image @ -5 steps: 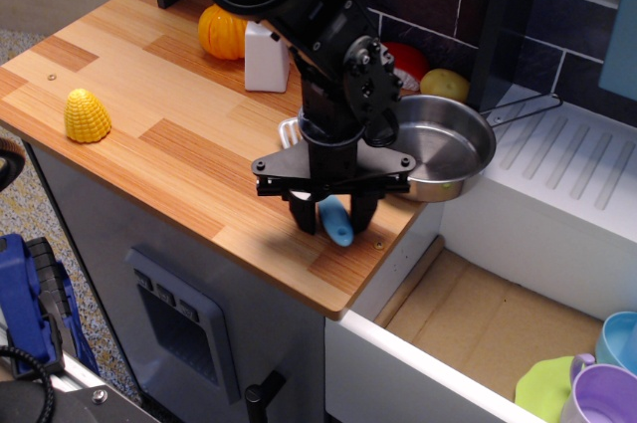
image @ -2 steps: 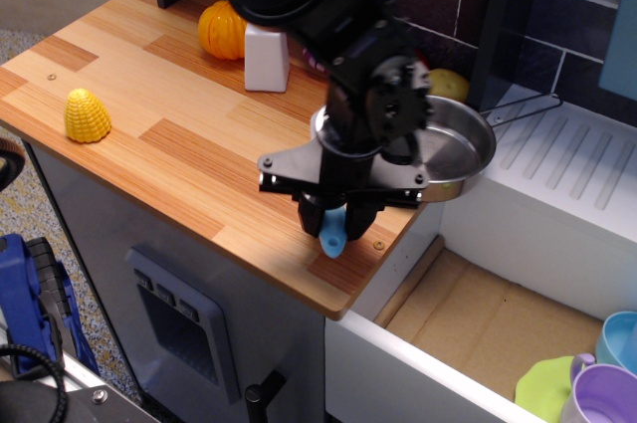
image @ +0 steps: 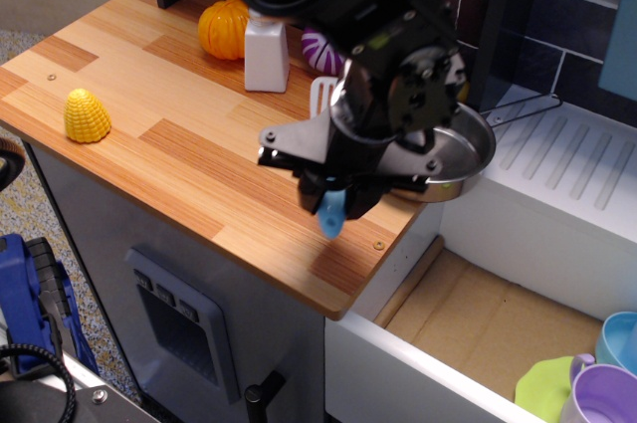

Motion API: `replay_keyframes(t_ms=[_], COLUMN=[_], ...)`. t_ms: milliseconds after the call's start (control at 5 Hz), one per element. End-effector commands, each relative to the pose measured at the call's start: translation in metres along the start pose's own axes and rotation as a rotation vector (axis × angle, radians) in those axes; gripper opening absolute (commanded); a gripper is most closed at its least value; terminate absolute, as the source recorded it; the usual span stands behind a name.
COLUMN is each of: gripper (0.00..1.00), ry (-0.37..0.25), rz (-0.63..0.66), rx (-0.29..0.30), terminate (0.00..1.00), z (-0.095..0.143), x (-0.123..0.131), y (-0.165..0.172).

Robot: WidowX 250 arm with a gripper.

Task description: Put spatula in pan

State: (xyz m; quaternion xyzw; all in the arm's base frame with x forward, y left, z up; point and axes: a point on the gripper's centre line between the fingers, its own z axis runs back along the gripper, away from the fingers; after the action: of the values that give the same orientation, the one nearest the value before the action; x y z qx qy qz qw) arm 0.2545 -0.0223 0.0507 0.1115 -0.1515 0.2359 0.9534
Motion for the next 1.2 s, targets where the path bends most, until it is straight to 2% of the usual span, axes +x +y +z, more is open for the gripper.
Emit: replay_keyframes(t_ms=[0,200,600,800,1000], gripper=[0.00,0.00,0.00,1.00,1.00], ry=[0.033,0.052,0.045,0.045,0.045], rz=[-0.086,-0.140,-0.215,-0.233,-0.233], rx=[-0.100,-0.145,-0.225,-0.306,-0.306], terminate=[0.00,0.00,0.00,0.00,0.00], z=[0.010,0.004,-0.007,-0.016,-0.016], x=[0.020,0.025,0.038,0.043,0.043], y=[-0.024,-0.031,-0.033,-0.038,-0.038])
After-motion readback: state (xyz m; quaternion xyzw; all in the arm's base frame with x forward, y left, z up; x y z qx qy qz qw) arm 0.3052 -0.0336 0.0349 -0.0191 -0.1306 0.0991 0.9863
